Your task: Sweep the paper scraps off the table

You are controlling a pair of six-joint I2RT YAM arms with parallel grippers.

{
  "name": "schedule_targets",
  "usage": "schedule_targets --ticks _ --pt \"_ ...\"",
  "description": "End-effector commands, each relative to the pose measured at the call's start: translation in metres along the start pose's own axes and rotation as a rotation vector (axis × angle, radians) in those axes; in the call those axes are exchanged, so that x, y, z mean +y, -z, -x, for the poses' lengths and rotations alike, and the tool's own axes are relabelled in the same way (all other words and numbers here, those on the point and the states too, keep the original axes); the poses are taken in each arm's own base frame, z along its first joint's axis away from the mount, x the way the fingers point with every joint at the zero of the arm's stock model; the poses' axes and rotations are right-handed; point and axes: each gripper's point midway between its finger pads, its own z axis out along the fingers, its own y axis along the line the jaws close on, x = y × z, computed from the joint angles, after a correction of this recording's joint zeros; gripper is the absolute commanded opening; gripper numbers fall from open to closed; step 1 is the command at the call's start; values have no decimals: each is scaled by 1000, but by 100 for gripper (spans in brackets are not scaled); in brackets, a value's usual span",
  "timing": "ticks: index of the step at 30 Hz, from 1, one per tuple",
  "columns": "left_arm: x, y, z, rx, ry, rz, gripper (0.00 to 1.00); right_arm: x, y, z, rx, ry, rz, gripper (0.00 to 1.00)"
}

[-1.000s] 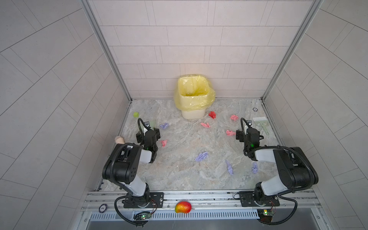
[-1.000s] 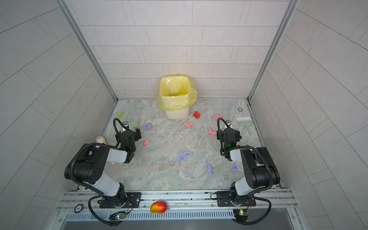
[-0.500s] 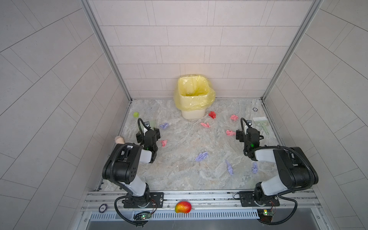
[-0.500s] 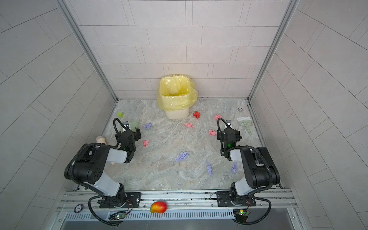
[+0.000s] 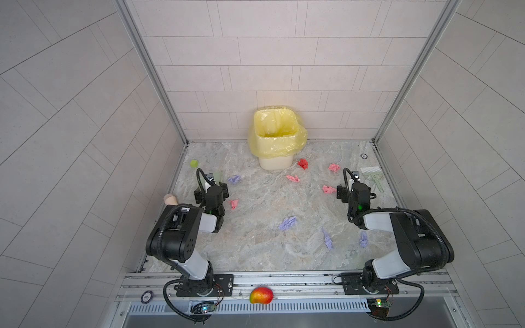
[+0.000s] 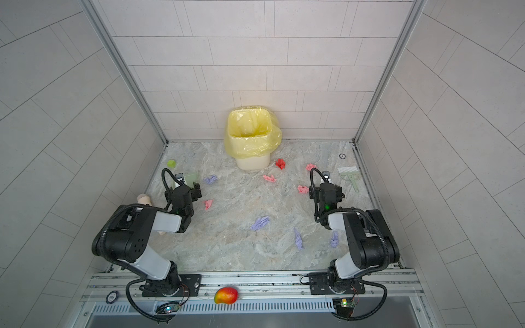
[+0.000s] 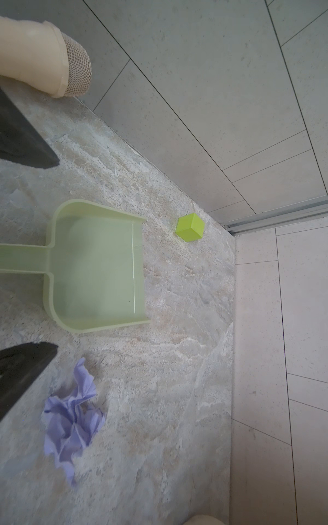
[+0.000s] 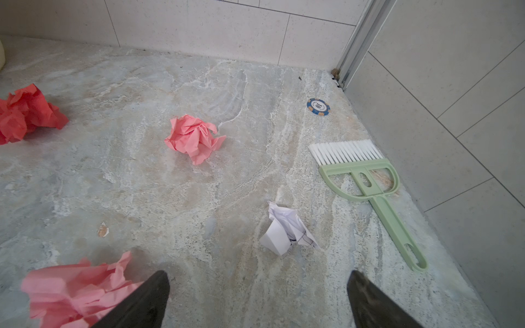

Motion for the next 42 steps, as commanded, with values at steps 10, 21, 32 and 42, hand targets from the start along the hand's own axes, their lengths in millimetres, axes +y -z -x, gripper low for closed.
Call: schedule_targets --ticks 10,21,32,42 --pt "3 0 6 -14 27 8 100 -3 0 6 -19 -16 -15 99" --pt "-9 21 65 93 -47 -62 100 16 1 68 119 63 35 99" --pt "-46 48 101 234 25 -234 100 100 7 215 147 -109 373 99" --pt "-59 68 140 250 76 -337 100 194 -10 274 220 -191 695 93"
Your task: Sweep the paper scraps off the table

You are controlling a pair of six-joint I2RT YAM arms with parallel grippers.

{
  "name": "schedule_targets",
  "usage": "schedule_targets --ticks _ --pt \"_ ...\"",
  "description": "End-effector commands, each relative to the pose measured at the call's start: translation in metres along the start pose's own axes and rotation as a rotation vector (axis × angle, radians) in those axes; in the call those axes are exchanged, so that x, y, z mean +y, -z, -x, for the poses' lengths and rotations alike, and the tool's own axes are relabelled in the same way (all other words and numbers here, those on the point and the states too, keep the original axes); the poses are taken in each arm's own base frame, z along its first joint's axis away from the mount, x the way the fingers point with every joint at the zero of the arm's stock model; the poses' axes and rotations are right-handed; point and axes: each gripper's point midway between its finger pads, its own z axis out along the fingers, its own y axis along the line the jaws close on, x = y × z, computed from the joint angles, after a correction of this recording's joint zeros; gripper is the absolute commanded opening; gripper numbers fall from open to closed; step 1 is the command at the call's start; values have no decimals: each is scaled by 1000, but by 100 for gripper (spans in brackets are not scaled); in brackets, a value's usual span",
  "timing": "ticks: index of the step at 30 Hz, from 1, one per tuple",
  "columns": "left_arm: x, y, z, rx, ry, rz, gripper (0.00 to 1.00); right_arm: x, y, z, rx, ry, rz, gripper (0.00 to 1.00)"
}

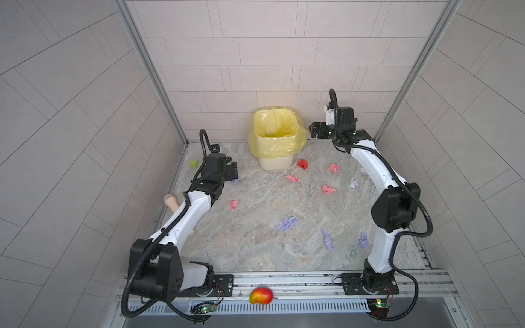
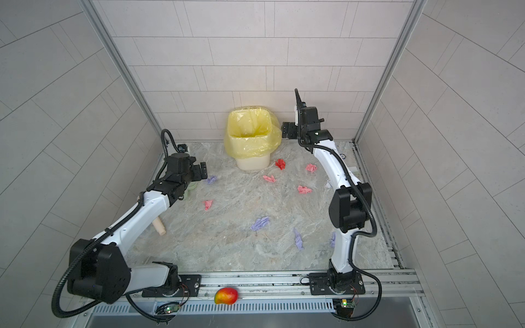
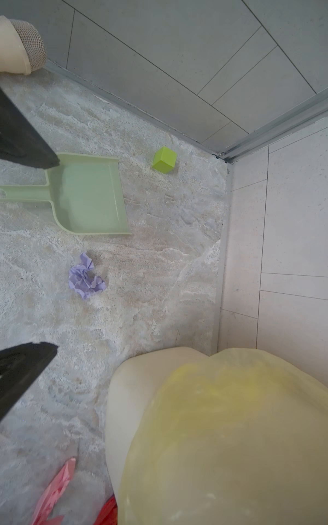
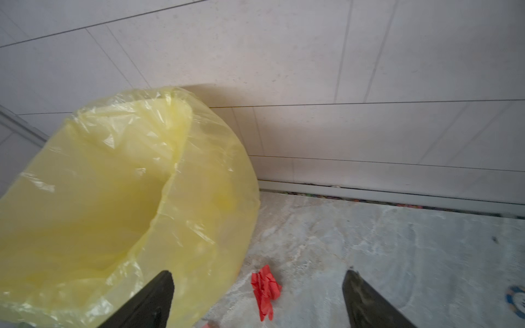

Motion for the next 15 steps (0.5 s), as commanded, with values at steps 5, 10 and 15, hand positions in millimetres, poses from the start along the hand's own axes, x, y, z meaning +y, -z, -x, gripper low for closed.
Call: schedule_targets --ticks 5,10,15 --pt "-10 17 17 4 50 -59 100 56 -33 -21 155 -93 199 92" --pt "-11 19 18 7 49 -62 100 79 -46 -22 156 -109 263 91" --pt "-12 20 20 3 54 -66 100 92 -56 -26 172 -125 305 89"
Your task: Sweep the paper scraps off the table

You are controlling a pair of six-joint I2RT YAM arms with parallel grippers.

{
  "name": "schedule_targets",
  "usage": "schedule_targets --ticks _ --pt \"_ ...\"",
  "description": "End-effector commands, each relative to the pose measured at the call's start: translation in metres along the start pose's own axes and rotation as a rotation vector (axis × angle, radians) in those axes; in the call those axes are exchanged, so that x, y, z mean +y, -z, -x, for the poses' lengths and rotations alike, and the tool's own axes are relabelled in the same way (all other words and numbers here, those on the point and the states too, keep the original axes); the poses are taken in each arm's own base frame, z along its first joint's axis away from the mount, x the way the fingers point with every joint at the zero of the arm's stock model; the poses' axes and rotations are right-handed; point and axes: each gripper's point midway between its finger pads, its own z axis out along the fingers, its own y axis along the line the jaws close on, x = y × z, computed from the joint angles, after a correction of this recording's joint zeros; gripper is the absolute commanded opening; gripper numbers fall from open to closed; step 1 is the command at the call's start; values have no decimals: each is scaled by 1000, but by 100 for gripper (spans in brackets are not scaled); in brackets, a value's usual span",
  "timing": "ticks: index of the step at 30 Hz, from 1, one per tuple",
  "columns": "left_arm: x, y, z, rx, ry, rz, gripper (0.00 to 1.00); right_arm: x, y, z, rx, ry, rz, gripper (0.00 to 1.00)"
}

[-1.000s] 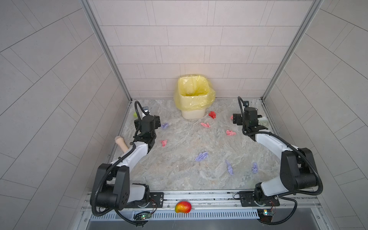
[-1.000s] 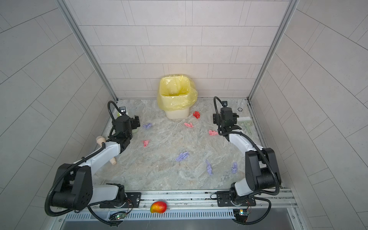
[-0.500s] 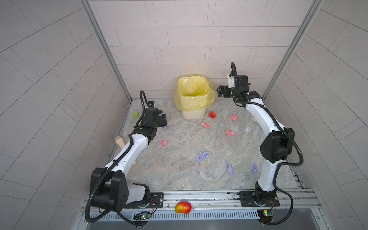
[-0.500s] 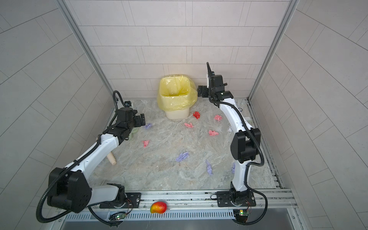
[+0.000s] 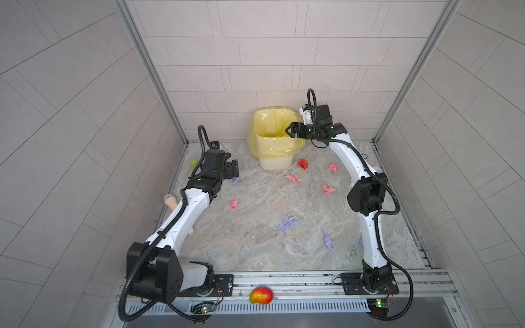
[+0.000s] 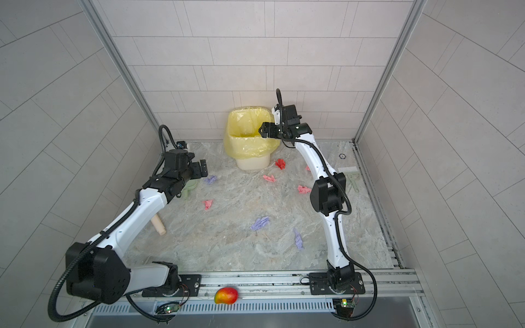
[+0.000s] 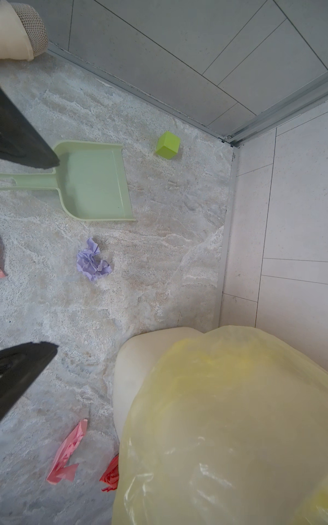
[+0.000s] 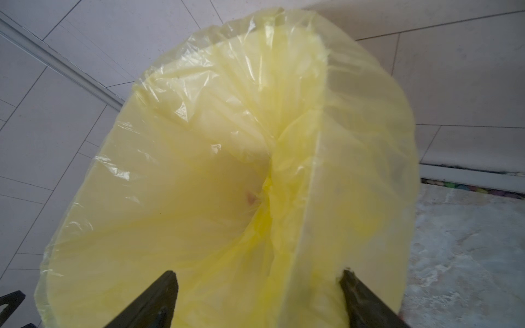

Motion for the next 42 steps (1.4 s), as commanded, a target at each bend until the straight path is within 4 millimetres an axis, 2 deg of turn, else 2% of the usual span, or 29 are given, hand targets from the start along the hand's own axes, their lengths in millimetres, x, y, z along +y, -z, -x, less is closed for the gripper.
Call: schedule_targets --ticks 1,7,13,16,19,22,26,31,37,42 --pt "-3 12 16 -35 34 -13 100 14 -3 -2 20 -26 55 88" --pt "-11 14 31 -53 39 -36 100 28 -17 -11 48 -25 125 80" --pt "-20 13 47 -68 43 -53 100 45 -30 -21 67 14 172 78" --pt "-24 12 59 -84 50 -59 100 54 -36 -21 52 45 185 78" --pt "-31 9 75 -87 53 -62 100 58 -33 -13 25 68 178 81" --pt "-38 1 90 -50 49 -43 97 59 -18 3 -19 88 153 86" --pt "-49 -11 112 -17 82 -41 90 64 12 27 -84 130 116 93" --pt "-63 -28 128 25 127 -62 79 67 53 44 -124 155 48 96" --pt "-82 -54 130 135 130 -84 62 69 96 45 -118 185 -11 96" --pt "-87 -70 130 180 141 -72 50 69 122 29 -84 182 -44 96"
